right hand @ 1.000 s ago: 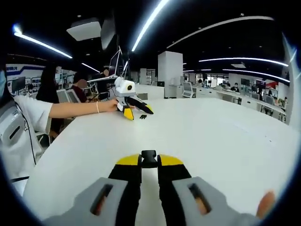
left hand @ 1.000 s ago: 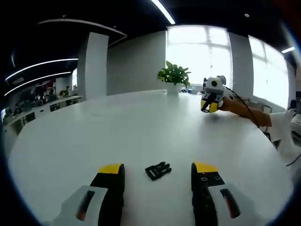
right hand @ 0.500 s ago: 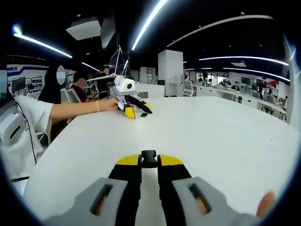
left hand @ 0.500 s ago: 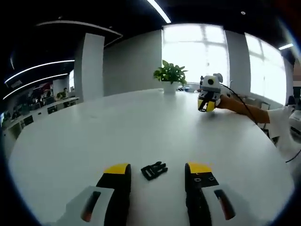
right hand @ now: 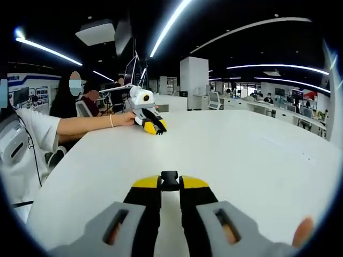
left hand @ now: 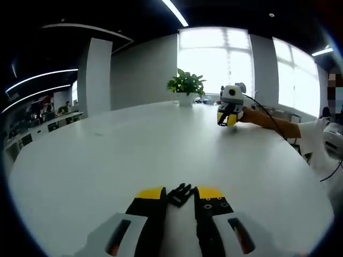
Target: Snap the two parts of the plastic buckle together until the buckle closes and remains connected.
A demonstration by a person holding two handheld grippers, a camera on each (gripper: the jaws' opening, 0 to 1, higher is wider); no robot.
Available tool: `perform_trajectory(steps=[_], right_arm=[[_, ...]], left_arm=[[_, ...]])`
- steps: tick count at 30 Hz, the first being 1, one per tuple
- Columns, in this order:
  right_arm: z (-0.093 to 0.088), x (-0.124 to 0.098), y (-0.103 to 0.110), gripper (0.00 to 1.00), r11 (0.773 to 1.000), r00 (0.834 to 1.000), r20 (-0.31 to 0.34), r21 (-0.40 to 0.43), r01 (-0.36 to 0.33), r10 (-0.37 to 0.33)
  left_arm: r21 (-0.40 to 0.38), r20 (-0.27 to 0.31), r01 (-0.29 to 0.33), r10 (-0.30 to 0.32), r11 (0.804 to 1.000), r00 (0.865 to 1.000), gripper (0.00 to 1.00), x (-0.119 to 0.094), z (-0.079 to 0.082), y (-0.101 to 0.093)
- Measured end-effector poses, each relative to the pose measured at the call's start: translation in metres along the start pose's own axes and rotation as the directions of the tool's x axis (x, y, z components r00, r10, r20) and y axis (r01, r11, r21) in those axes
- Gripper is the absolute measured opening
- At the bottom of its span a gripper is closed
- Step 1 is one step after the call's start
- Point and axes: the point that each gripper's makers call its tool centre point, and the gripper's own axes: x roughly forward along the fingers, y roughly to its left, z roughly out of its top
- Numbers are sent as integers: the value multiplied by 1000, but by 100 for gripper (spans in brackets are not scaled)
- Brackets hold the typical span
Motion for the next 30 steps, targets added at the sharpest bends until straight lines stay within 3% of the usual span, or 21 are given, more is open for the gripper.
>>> perform_trajectory(steps=[2, 17, 22, 30], right_arm=[[0, 0, 0, 13, 1000, 1000, -1, 0, 0, 0], [0, -2, -4, 13, 1000, 1000, 1, -3, 1, -1], [1, -3, -5, 13, 1000, 1000, 5, -4, 1, -1], [0, -3, -3, 13, 1000, 1000, 3, -6, -4, 4]], left_arm=[[-6, -2, 42, -42, 999, 999, 12, 0, -1, -7], [-8, -1, 33, -33, 999, 999, 12, 2, 1, -11], [-20, 38, 48, -47, 999, 998, 12, 1, 7, -13], [-3, 10, 50, -50, 999, 999, 12, 4, 5, -11]])
